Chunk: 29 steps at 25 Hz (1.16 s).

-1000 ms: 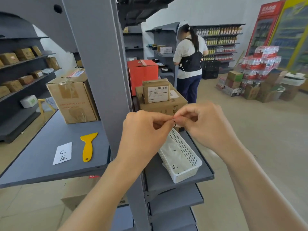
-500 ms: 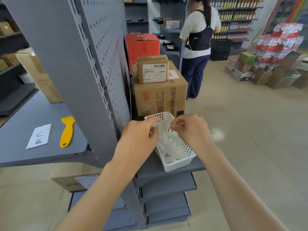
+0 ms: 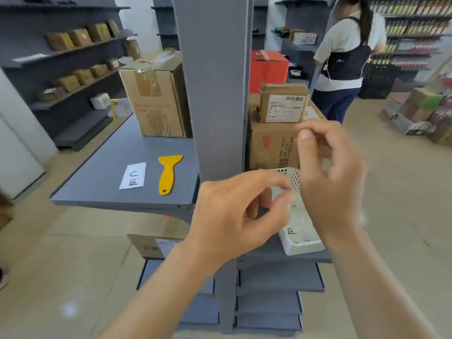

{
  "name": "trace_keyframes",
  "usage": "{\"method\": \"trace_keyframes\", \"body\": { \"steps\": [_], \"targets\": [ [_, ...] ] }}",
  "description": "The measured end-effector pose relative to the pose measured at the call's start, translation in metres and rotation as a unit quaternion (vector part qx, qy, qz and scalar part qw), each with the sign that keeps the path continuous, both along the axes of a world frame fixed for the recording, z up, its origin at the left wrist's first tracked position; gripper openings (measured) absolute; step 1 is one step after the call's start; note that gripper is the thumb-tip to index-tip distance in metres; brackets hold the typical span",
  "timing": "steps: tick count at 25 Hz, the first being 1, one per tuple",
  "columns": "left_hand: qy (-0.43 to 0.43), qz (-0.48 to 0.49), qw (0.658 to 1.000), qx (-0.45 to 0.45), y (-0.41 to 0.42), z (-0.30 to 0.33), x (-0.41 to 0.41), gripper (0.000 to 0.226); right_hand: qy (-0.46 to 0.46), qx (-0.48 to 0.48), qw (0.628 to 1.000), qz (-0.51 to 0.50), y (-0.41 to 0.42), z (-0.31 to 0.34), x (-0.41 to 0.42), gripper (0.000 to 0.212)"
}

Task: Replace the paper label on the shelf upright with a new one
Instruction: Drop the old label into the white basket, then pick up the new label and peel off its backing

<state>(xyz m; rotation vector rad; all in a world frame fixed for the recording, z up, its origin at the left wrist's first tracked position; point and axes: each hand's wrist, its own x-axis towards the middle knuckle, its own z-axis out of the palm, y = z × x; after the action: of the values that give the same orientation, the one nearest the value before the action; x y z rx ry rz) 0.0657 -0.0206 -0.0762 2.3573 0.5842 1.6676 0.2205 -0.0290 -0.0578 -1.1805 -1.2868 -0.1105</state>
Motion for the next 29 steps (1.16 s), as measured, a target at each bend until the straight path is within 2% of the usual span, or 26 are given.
{"method": "trace_keyframes", "body": {
  "steps": [3,6,8,10,12,16,19,22,24,26,29],
  "targets": [
    [-0.081,0.058,0.995,0.029,0.006,0.016,-0.05,0.006,-0.041,0.119,0.99,0.061,-0.011,0.031,-0.047,0.02],
    [-0.088,0.168,0.982,-0.01,0.024,0.021,-0.109,0.01,-0.115,0.162,0.977,0.083,-0.008,0.041,-0.091,0.019],
    [-0.036,0.271,0.959,-0.081,0.045,0.017,-0.148,0.013,-0.16,0.173,0.969,0.079,-0.002,0.039,-0.116,0.023],
    [0.082,0.353,0.915,-0.179,0.07,0.009,-0.184,0.018,-0.179,0.178,0.963,0.09,0.006,0.036,-0.138,0.024],
    [0.214,0.355,0.879,-0.233,0.094,-0.004,-0.206,0.032,-0.181,0.159,0.964,0.11,0.015,0.035,-0.156,0.022],
    [0.344,0.288,0.849,-0.278,0.114,-0.025,-0.214,0.051,-0.17,0.059,0.974,0.135,0.035,0.029,-0.17,0.019],
    [0.427,0.269,0.825,-0.255,0.107,-0.036,-0.218,0.052,-0.167,-0.072,0.973,0.143,0.053,0.02,-0.174,0.018],
    [0.458,0.255,0.82,-0.231,0.095,-0.032,-0.228,0.063,-0.193,-0.229,0.946,0.127,0.069,0.008,-0.182,0.018],
    [0.486,0.256,0.815,-0.186,0.091,-0.025,-0.237,0.059,-0.191,-0.302,0.927,0.114,0.076,0.002,-0.187,0.017],
    [0.462,0.276,0.828,-0.158,0.085,-0.019,-0.245,0.04,-0.182,-0.349,0.913,0.109,0.076,0.0,-0.193,0.019],
    [0.309,0.304,0.897,-0.086,0.067,-0.006,-0.25,0.037,-0.125,-0.412,0.892,0.137,0.075,0.005,-0.204,0.049]
  ]
}}
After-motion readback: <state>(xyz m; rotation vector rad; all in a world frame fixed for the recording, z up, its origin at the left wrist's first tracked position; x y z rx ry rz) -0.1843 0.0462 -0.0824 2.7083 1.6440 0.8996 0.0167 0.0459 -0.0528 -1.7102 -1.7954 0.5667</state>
